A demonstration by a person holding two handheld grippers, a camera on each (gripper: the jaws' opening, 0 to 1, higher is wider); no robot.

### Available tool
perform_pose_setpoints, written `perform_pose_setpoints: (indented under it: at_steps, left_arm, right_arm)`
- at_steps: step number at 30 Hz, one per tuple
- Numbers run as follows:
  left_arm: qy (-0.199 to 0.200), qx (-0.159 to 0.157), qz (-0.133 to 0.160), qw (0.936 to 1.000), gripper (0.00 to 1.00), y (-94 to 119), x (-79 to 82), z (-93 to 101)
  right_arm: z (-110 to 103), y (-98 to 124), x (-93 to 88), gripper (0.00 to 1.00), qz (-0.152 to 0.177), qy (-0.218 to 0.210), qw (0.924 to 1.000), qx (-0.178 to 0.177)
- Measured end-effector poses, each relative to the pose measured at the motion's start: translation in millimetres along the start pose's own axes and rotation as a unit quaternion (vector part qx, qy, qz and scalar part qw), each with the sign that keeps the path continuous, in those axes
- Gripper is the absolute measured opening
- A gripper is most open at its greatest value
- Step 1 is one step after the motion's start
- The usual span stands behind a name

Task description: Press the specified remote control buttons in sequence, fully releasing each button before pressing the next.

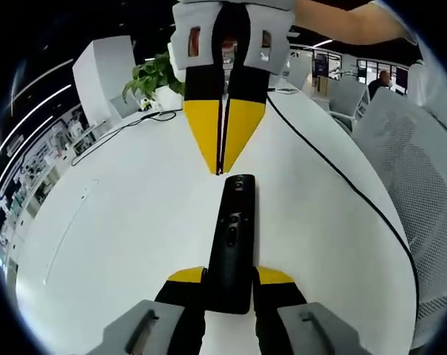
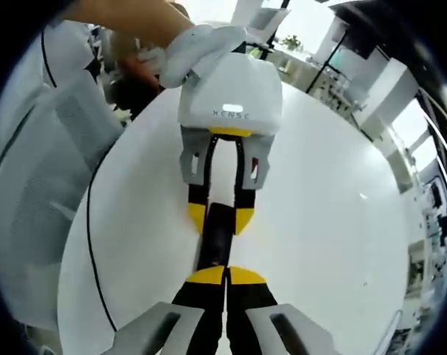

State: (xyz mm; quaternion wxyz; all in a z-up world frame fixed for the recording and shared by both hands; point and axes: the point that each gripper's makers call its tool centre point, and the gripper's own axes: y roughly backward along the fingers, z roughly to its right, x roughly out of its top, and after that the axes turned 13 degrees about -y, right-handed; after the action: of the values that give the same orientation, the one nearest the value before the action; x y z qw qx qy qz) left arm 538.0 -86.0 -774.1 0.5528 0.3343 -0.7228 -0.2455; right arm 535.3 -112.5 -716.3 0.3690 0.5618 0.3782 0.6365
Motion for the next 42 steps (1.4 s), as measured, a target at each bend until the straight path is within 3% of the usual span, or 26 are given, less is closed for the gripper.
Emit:
perform_pose_setpoints:
  at_steps: [9,42]
  left_arm:
    - [0.0,0.001,0.002,1.0,0.23,0.3,-0.4,-0.2]
    - [0.002,0.004,0.008,1.0,0.23,1.2,1.0,1.9]
  right_arm:
    - [-10.1,-16.5,-9.4,0.0,-0.011,-0.008,0.9998,0.015]
    - [-16.9,-40.4,-21.2,0.0,-0.007,-0.027,0.9994,0.021]
